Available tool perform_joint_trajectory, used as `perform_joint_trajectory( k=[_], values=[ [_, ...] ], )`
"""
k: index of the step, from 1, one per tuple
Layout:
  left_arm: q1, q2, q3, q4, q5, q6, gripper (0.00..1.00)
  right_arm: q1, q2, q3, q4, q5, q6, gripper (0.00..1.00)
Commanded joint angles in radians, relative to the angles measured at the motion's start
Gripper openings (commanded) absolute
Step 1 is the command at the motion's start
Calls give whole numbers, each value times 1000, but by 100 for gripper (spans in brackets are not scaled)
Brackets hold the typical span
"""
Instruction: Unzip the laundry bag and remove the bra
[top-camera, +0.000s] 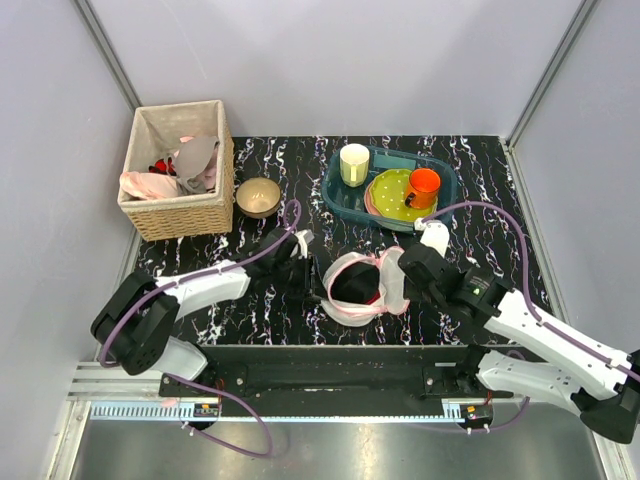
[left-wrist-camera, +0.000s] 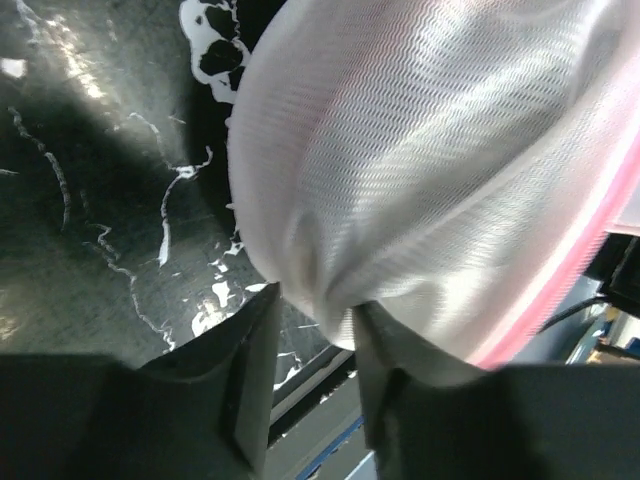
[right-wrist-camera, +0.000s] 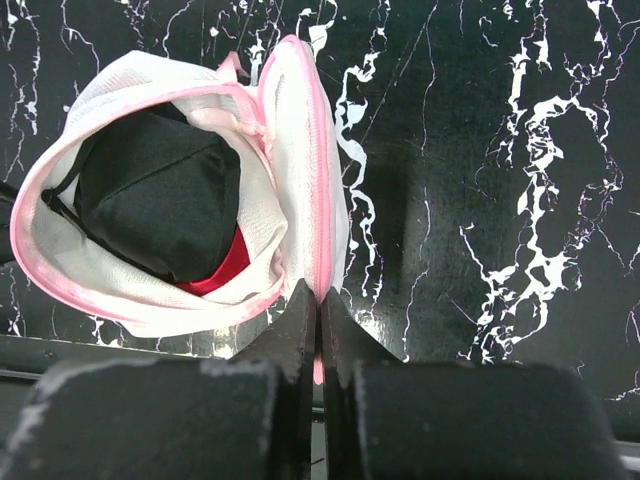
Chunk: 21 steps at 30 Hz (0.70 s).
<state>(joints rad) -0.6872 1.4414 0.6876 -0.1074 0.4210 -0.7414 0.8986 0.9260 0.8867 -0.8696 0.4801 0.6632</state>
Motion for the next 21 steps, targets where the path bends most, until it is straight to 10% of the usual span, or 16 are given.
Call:
perform_joint_trajectory(
  k=[1, 3, 10, 21],
  values=[
    [-6, -120, 121, -219, -114, 83, 61, 6, -45, 11, 17, 26, 21, 0],
    [-5, -183, 190, -366, -241, 117, 99, 6, -52, 24, 9, 28, 24, 0],
    [-127, -299, 351, -429, -502, 91, 99, 5, -21, 73, 32, -35, 19, 0],
    [-437, 38, 523, -468, -700, 17, 83, 6, -26, 80, 41, -61, 18, 0]
  ],
)
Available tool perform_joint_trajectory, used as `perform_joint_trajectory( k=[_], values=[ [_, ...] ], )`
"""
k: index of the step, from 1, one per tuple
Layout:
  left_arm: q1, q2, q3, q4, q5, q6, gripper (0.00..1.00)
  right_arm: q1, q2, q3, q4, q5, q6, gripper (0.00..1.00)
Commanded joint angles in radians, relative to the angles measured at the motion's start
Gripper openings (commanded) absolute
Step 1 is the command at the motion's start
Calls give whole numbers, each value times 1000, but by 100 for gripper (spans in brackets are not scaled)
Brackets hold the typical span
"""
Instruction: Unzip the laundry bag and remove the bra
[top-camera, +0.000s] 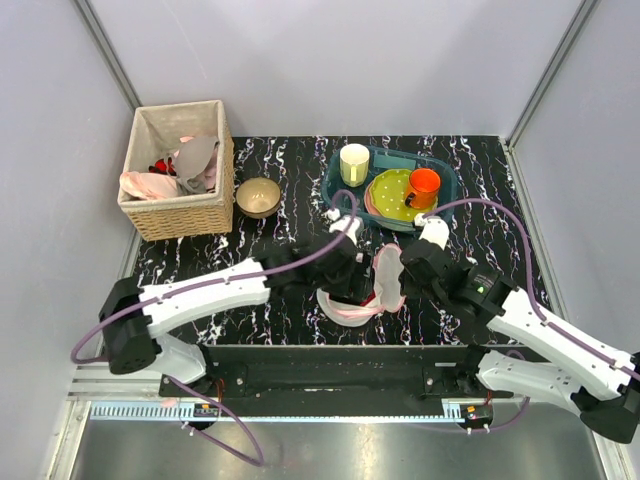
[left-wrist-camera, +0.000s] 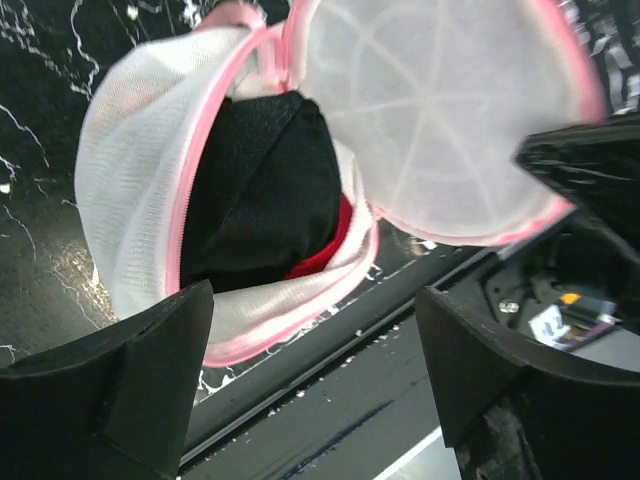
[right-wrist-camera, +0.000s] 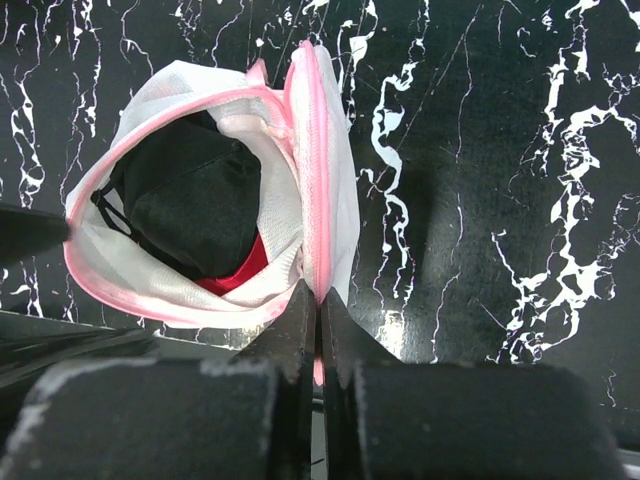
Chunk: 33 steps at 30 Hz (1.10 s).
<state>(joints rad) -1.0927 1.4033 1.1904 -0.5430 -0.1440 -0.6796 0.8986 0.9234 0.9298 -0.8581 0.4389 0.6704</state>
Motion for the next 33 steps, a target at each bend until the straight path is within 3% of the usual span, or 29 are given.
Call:
perform_joint_trajectory(
  k=[1, 13, 22, 24, 25, 26, 27, 33],
  values=[
    [-35, 97, 28, -44, -179, -66, 82, 6, -26, 35, 30, -20, 15, 0],
    [-33, 213, 106, -29, -230, -74, 73, 6, -31, 40, 25, -37, 21, 0],
    [-26, 325, 126, 29, -200, -68, 75, 5, -57, 24, 22, -52, 27, 0],
    [-26, 333, 130, 38, -187, -64, 61, 6, -70, 17, 16, -46, 28, 0],
    [-24, 332, 133, 38, -186, -57, 43, 6, -75, 15, 14, -43, 31, 0],
    [-26, 327, 136, 31, -183, -51, 13, 6, -84, 9, 11, -42, 29, 0],
    [-24, 318, 141, 26, -181, -43, 3, 6, -90, 4, 14, -40, 32, 0],
    [-26, 175, 153, -44, -216, 20, 0, 6, -104, -28, 28, -28, 40, 0]
  ],
)
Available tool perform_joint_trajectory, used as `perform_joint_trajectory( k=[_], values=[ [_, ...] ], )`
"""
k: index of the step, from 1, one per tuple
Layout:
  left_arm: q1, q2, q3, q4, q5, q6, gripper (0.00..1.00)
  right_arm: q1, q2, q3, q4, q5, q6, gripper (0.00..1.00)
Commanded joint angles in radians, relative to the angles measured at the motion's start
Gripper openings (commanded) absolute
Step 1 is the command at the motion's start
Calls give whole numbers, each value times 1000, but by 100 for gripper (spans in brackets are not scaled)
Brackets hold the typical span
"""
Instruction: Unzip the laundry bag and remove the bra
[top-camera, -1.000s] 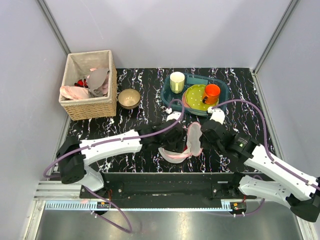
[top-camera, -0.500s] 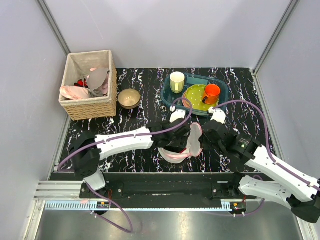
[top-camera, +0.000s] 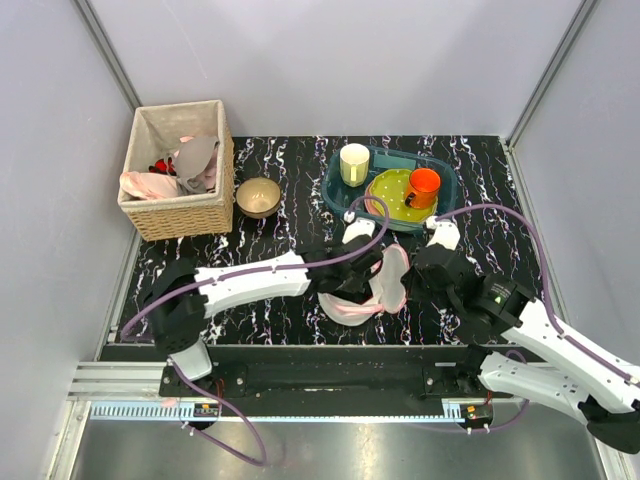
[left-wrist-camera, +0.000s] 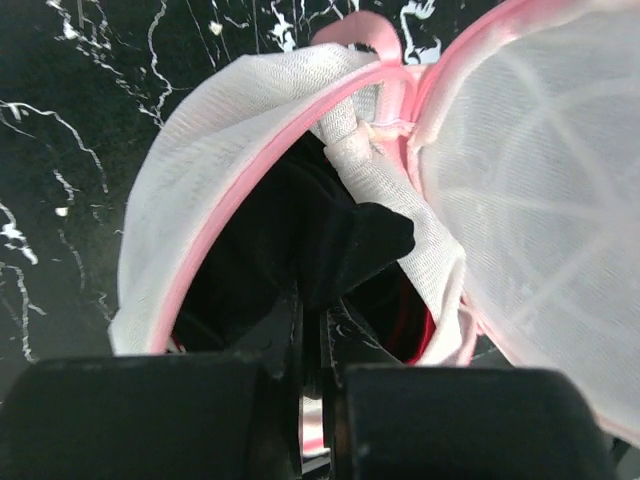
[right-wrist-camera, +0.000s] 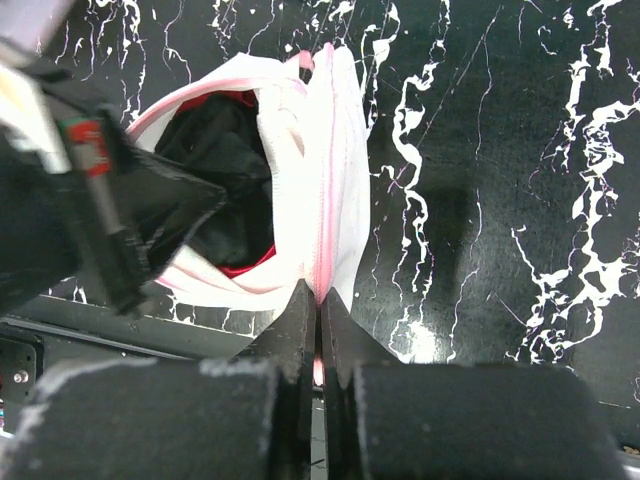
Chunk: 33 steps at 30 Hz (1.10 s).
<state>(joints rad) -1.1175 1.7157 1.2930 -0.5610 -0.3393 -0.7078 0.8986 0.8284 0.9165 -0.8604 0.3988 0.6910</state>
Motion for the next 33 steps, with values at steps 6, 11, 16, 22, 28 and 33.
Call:
perform_joint_trajectory(
  k=[6, 11, 16, 22, 28, 33],
  values=[
    [1, -301, 104, -100, 28, 88, 0, 6, 8, -39, 32, 32, 27, 0],
    [2, -416, 132, -117, 8, 157, 0, 6, 3, -85, 66, 23, 36, 0],
    [27, -511, 170, -114, -32, 169, 0, 6, 24, -102, 80, 0, 44, 0],
    [35, -617, 216, -70, -236, 226, 0, 6, 34, -102, 86, -26, 41, 0],
    [114, -616, 360, -86, -392, 361, 0, 6, 52, -81, 87, -31, 30, 0],
    [370, -548, 511, -88, -267, 428, 0, 6, 67, -74, 90, -49, 36, 0]
  ],
)
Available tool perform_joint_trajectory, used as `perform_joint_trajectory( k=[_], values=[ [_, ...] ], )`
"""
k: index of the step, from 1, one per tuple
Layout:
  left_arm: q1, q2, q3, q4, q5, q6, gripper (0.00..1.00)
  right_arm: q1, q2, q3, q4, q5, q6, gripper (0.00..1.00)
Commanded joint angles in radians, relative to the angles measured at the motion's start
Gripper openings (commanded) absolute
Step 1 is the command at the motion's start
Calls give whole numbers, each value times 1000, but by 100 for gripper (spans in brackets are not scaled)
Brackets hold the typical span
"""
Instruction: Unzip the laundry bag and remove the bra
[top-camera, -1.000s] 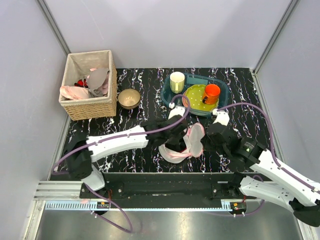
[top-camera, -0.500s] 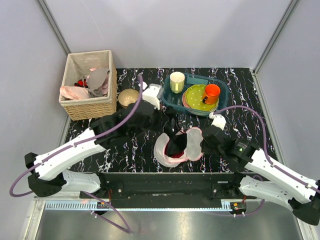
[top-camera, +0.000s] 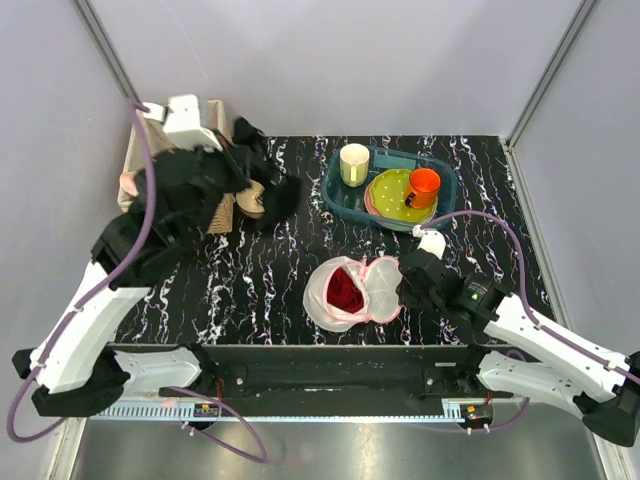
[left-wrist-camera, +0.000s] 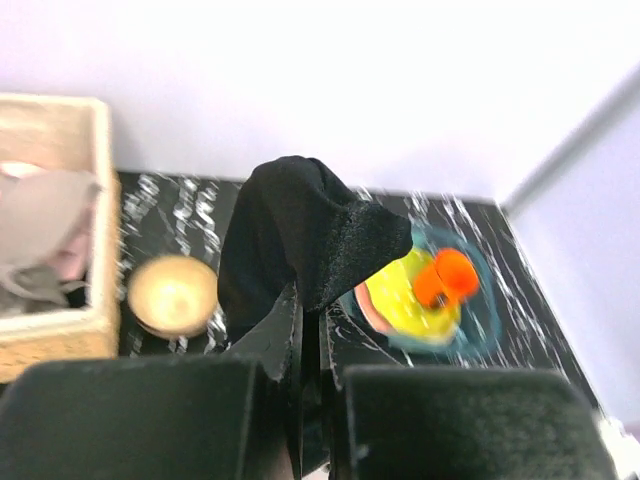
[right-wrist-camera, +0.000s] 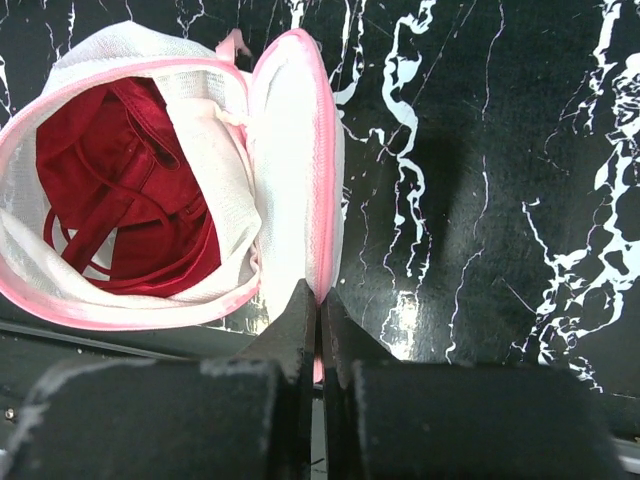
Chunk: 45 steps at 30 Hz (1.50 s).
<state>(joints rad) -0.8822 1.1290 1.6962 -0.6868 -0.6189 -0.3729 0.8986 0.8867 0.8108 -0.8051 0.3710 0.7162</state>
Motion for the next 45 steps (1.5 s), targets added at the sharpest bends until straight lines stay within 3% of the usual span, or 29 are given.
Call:
perform_joint_trajectory(
  k=[1, 9, 14, 18, 22, 26, 30, 32, 33, 35, 39, 45],
  values=[
    [162, 52, 165, 38, 11, 103, 0, 8, 14, 31, 38, -20, 11, 0],
    [417, 233, 477, 78, 22, 261, 0, 6, 12, 45, 38, -37, 14, 0],
    [595, 337, 574, 131, 108, 255, 0, 6, 26, 37, 35, -38, 17, 0],
    [695, 383, 449, 251, 169, 247, 0, 6, 37, 54, 9, -52, 5, 0],
    [830, 524, 424, 294, 225, 177, 0, 6, 32, 59, -11, -49, -3, 0],
    [936, 649, 318, 382, 202, 108, 0, 6, 41, 42, -2, -49, 5, 0],
    [959, 779, 284, 337, 150, 37, 0, 6, 69, 34, 26, -55, 20, 0],
    [974, 808, 301, 271, 201, -39, 36, 6, 80, 36, 38, -60, 19, 0],
    [977, 824, 318, 248, 234, -46, 62, 6, 93, 40, 44, -63, 17, 0],
    [973, 839, 358, 187, 325, -57, 80, 6, 101, 44, 47, -67, 8, 0],
    [915, 711, 206, 211, 332, -70, 97, 6, 115, 37, 53, -44, 6, 0],
    [750, 396, -199, 259, 246, -129, 99, 6, 118, 24, 84, -35, 2, 0]
  ],
)
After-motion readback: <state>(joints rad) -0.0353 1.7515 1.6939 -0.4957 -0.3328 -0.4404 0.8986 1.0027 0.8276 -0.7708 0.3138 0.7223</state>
